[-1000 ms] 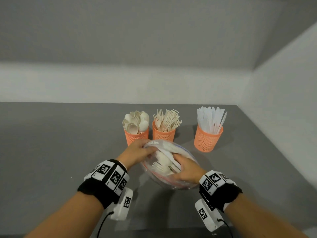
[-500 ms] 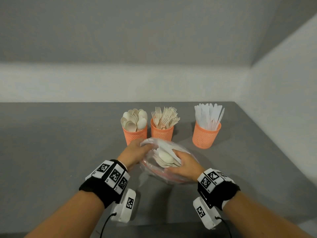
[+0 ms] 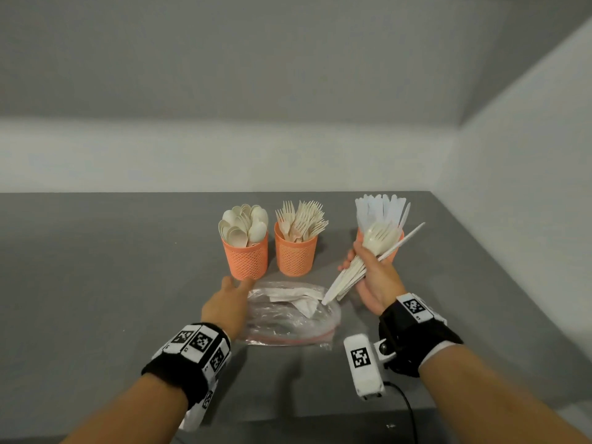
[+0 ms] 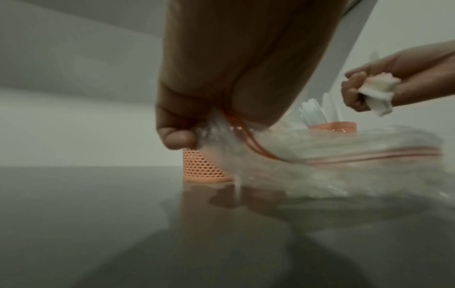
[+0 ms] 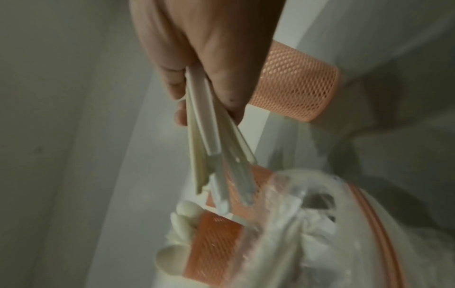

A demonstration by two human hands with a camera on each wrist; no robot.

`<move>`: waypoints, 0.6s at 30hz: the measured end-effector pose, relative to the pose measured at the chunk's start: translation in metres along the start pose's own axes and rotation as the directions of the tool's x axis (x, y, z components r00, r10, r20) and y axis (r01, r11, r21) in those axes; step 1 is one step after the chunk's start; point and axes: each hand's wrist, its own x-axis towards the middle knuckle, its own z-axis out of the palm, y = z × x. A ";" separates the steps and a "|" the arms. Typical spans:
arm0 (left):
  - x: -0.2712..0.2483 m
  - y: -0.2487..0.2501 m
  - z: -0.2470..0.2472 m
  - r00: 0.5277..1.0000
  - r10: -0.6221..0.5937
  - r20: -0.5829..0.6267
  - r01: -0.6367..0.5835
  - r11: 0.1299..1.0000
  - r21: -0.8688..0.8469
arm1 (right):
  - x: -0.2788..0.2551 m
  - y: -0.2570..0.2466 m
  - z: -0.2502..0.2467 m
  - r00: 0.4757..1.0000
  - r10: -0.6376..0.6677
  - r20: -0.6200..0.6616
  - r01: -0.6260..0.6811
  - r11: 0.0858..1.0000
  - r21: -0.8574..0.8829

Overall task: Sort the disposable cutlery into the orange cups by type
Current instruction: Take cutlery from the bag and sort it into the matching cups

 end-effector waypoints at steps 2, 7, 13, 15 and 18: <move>0.003 -0.003 0.001 0.986 -0.149 0.079 0.156 0.983 -0.096 | 0.003 -0.008 0.001 1.000 -0.001 -0.009 0.001 0.998 0.065; 0.004 0.005 -0.022 0.953 -0.226 0.201 0.277 0.919 -0.281 | -0.005 -0.014 0.010 0.997 0.022 0.069 -0.017 0.998 -0.067; -0.015 0.070 -0.059 0.953 0.298 -0.062 -0.279 0.775 -0.566 | -0.021 -0.009 0.044 0.955 0.177 0.239 -0.149 0.980 -0.131; -0.013 0.083 -0.057 0.926 0.361 0.109 -0.152 0.622 -0.768 | -0.026 -0.007 0.055 0.931 0.226 0.286 -0.169 0.963 -0.210; -0.006 0.079 -0.049 0.887 0.429 0.168 -0.001 0.367 -0.930 | -0.026 -0.008 0.060 0.896 0.266 0.356 -0.143 0.931 -0.334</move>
